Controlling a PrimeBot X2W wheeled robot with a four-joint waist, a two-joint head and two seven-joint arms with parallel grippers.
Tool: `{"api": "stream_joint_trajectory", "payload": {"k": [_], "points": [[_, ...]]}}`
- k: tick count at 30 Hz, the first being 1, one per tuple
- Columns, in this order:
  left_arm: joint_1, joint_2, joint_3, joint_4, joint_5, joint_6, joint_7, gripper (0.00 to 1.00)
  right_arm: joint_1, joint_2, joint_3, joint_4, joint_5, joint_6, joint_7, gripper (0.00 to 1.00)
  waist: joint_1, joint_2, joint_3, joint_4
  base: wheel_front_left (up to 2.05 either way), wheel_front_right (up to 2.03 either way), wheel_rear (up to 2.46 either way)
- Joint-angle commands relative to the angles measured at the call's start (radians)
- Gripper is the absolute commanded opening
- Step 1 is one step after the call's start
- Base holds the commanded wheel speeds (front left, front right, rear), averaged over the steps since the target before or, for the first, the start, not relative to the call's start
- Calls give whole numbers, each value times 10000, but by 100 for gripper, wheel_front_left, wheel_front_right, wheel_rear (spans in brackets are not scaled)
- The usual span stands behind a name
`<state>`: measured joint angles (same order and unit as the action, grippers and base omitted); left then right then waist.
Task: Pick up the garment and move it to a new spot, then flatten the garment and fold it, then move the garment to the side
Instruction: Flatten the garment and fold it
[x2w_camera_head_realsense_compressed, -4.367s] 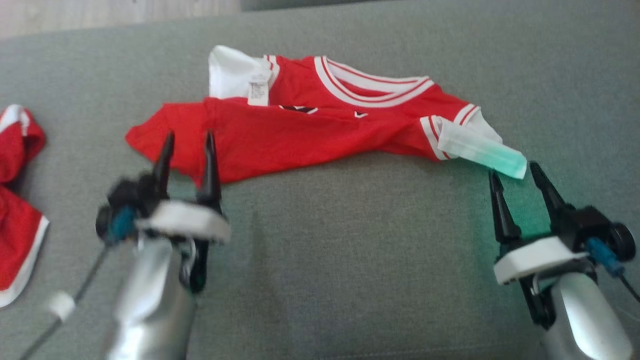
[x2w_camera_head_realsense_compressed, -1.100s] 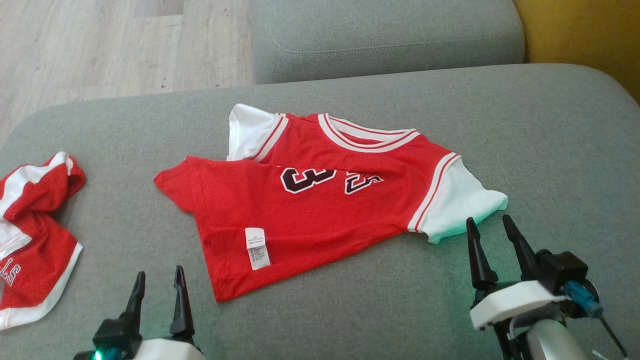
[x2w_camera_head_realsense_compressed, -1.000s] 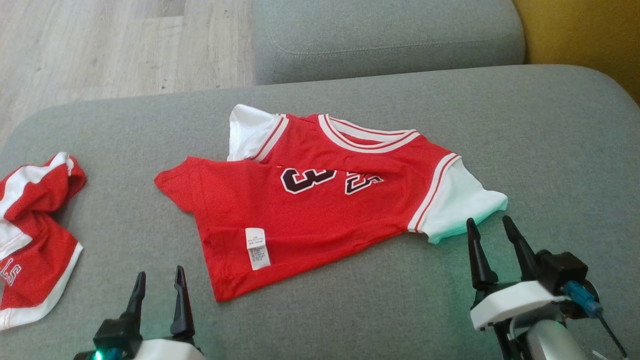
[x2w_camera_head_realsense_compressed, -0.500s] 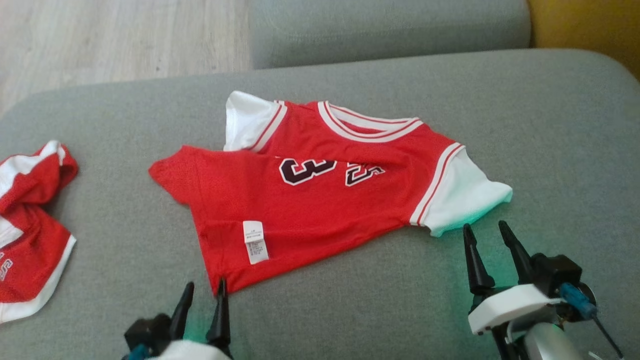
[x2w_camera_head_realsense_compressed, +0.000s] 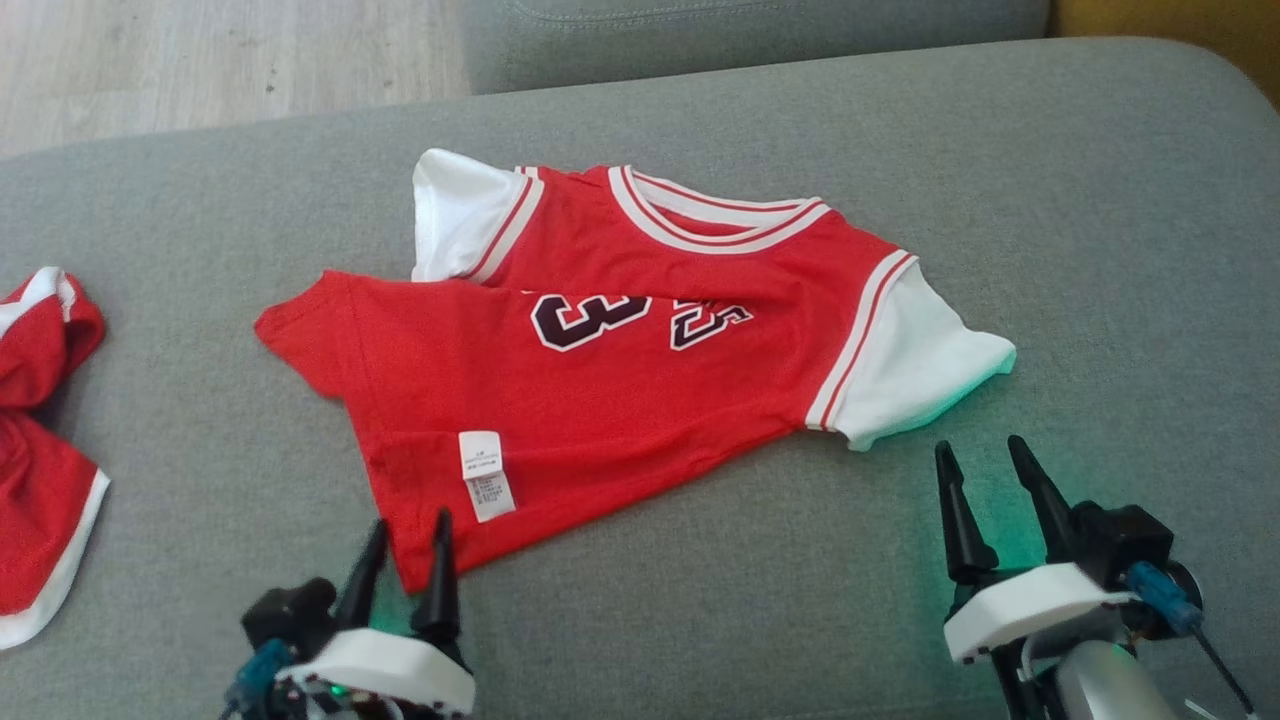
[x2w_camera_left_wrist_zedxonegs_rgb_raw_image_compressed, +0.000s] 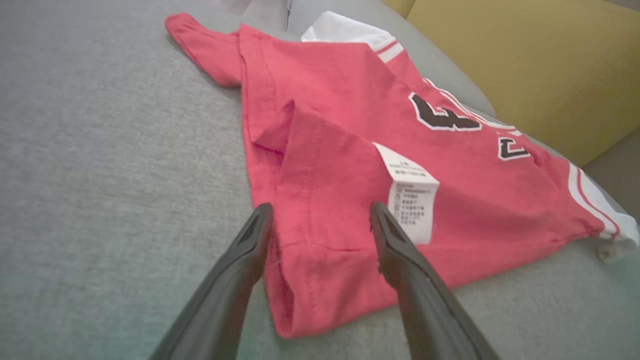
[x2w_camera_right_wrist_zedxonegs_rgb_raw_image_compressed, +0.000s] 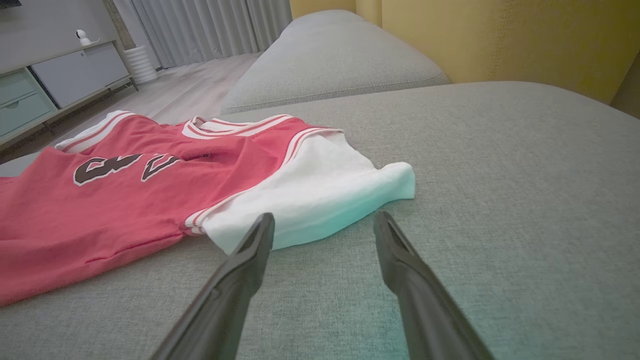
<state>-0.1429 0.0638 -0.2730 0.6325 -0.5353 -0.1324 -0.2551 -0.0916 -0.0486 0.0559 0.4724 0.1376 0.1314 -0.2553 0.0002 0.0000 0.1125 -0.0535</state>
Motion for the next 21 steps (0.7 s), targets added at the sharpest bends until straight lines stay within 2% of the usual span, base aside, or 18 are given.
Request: {"api": "stream_joint_trajectory", "payload": {"k": [1, 13, 21], "points": [[-416, 149, 489, -281, 126, 19, -66, 100, -344, -17, 200, -310, -12, -7, -65, 100, -2, 0, 22, -3, 0, 0, 0], [-427, 19, 322, 209, -111, 18, -66, 100, -383, -16, 299, -200, 201, -7, -65, 100, -2, 0, 66, -49, 0, 0, 0], [-554, 168, -494, 416, -778, 18, -66, 100, -395, -16, 322, -172, 262, -7, -65, 100, -2, 0, 83, -67, 0, 0, 0]]}}
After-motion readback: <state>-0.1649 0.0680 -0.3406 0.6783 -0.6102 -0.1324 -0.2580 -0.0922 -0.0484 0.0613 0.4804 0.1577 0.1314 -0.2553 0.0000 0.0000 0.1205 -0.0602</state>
